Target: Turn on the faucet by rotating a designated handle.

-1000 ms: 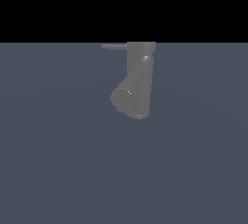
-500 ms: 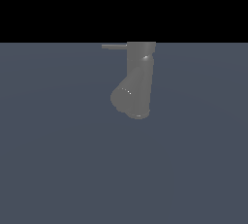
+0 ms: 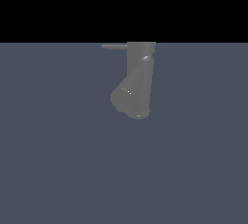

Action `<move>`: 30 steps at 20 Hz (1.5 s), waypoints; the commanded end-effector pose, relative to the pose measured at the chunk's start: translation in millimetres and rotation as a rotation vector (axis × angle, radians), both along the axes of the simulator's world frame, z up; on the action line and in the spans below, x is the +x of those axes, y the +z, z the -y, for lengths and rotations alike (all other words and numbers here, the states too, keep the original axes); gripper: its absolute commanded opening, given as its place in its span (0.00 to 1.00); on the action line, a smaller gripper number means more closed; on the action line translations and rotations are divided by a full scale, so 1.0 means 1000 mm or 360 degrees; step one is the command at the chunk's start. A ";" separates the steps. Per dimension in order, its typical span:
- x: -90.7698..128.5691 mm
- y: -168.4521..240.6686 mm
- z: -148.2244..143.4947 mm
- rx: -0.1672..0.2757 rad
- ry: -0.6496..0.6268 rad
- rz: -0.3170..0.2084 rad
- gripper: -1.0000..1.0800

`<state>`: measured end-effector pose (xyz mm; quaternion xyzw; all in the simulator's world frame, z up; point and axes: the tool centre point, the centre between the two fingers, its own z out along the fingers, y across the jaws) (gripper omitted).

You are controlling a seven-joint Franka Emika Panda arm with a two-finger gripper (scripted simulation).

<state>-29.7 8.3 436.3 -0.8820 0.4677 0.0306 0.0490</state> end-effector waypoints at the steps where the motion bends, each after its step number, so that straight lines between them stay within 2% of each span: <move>1: 0.014 -0.009 -0.002 -0.0006 -0.0105 -0.0012 0.00; 19: 0.107 -0.088 -0.021 -0.0087 -0.0827 -0.0073 0.00; 30: 0.148 -0.141 -0.034 -0.0149 -0.1205 -0.0075 0.00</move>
